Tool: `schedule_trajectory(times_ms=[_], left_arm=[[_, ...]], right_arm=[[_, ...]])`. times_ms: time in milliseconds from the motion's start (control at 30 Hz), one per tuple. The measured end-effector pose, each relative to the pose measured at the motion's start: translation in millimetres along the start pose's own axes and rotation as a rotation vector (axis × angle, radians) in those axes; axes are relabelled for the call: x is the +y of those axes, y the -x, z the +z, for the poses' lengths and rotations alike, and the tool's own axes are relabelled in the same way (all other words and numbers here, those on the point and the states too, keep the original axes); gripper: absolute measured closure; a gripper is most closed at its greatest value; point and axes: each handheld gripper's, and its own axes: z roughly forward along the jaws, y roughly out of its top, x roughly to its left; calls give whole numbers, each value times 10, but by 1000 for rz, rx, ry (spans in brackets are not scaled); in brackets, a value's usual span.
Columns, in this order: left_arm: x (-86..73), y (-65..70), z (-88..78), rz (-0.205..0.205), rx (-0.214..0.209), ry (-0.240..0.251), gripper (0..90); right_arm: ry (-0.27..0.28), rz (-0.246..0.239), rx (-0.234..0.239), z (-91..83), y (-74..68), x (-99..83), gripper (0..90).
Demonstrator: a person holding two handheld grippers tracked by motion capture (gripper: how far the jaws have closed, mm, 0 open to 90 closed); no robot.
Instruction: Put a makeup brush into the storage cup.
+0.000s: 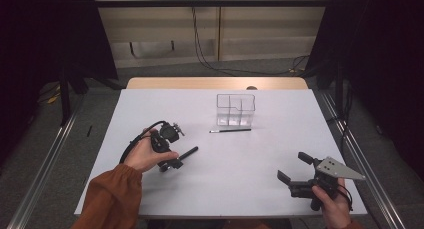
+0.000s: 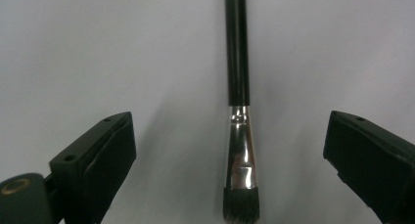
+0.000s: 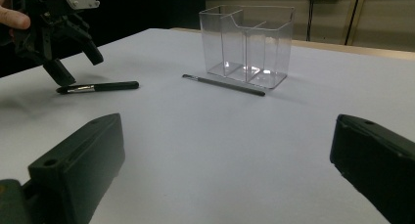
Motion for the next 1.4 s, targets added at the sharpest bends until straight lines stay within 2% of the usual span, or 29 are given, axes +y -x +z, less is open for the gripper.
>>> schedule_trajectory(times_ms=[33,67,133,200,233,300,367,433,600,667,733,833,967,1200,1300,1400], left_arm=[[12,7,16,6,34,-27,54],[22,17,35,-4,46,-41,55],[27,22,44,19,7,-54,60],[33,34,52,27,21,-51,74],[37,37,60,24,10,-64,87],[35,47,75,37,3,-79,153],[31,55,90,32,11,-86,219],[30,43,97,24,-4,-95,256],[41,34,125,39,-22,-130,367],[43,45,137,29,-9,-126,384],[46,50,147,23,13,-127,440],[81,74,158,32,32,-161,446],[108,106,161,42,20,-184,535],[156,80,179,28,10,-213,573],[175,56,181,17,10,-224,634],[187,55,185,13,14,-233,659]], right_arm=[[-2,0,2,0,0,-1,0],[-4,1,1,2,1,-3,0],[-11,-3,-2,3,3,-5,0],[-11,-2,1,6,1,-3,0],[-11,-3,1,7,-1,-4,0],[-10,-3,3,9,-9,-3,0],[-11,-6,5,7,-10,-3,0],[-11,-7,3,7,-9,-4,0],[-10,-5,3,8,-10,-3,0],[-11,-4,4,9,-9,-3,0],[-11,2,7,5,-3,-4,0],[-9,0,4,3,0,-5,0],[-11,-5,10,3,-6,-6,0],[-13,-9,9,2,-9,-8,0],[-14,-7,9,7,-12,-7,0],[-13,-1,7,7,-9,-8,0]])
